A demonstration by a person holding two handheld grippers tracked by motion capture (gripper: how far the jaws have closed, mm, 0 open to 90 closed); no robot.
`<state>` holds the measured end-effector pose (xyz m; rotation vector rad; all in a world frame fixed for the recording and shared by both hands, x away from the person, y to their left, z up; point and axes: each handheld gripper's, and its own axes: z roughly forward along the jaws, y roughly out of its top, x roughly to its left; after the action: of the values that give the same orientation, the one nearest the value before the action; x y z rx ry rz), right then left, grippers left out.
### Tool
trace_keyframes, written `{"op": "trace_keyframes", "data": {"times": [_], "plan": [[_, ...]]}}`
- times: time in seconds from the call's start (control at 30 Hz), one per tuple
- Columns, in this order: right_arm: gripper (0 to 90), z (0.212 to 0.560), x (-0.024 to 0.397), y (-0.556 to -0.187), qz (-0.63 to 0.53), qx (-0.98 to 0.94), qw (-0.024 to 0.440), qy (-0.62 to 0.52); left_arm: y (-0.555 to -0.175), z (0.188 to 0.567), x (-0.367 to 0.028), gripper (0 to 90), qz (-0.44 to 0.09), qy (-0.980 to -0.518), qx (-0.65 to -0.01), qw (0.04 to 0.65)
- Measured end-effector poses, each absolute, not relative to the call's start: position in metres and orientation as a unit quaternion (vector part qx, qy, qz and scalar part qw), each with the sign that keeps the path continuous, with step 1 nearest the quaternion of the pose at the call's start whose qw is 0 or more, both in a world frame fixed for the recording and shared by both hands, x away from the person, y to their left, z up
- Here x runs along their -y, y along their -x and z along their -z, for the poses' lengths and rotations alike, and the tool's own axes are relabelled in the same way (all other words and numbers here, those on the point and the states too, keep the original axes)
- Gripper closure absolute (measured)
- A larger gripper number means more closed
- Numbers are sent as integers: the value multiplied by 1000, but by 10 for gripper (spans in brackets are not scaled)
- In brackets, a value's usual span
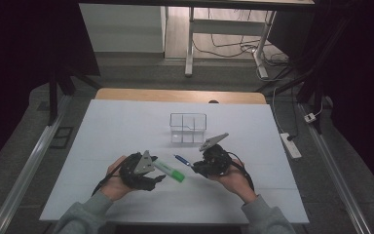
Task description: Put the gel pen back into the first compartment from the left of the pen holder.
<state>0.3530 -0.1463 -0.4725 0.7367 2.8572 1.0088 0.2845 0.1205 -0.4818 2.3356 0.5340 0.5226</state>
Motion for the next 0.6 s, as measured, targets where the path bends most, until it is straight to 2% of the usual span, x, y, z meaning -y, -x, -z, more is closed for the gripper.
{"op": "trace_keyframes", "data": {"times": [0.6], "plan": [[792, 478, 136, -349, -317, -923, -16, -216, -301, 483, -85, 338, -208, -917, -154, 304]]}}
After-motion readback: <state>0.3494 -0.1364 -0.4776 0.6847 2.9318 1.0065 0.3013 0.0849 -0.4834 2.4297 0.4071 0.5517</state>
